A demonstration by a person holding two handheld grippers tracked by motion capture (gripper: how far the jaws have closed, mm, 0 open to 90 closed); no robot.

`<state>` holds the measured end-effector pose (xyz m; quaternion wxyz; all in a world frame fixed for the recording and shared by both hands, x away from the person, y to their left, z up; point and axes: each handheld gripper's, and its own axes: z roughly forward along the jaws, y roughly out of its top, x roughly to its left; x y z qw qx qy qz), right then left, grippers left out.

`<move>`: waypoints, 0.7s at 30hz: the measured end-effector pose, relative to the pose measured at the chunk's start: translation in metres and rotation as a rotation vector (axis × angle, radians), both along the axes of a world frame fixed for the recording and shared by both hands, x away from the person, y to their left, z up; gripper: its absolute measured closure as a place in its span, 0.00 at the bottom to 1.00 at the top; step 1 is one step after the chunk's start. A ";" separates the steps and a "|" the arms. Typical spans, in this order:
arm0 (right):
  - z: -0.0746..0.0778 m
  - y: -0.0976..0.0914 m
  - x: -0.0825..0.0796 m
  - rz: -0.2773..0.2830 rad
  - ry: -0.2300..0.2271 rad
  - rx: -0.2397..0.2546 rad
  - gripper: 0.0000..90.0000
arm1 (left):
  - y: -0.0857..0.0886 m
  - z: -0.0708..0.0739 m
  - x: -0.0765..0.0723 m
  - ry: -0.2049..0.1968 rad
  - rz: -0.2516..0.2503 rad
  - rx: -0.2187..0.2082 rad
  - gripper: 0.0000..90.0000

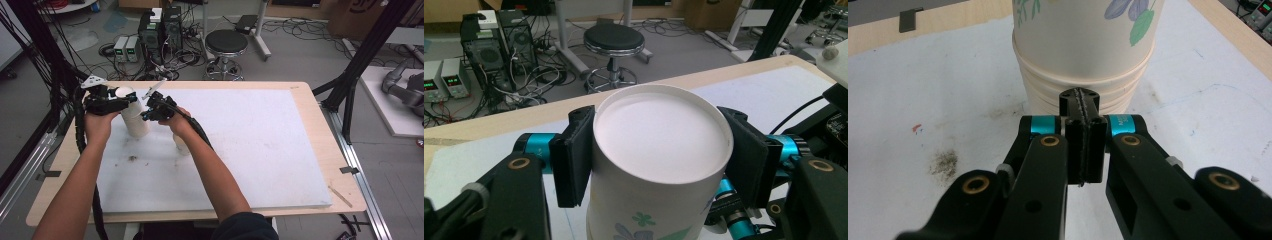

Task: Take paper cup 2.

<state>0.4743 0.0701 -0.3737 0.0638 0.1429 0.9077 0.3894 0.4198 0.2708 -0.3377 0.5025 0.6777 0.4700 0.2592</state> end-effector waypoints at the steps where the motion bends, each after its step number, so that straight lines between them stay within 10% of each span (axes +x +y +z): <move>1: 0.000 0.000 0.000 0.001 0.000 0.000 1.00 | 0.000 0.000 0.000 -0.001 0.003 -0.001 0.39; 21: 0.000 0.003 0.001 -0.002 0.004 -0.008 1.00 | 0.002 0.000 -0.002 -0.013 0.023 -0.031 0.39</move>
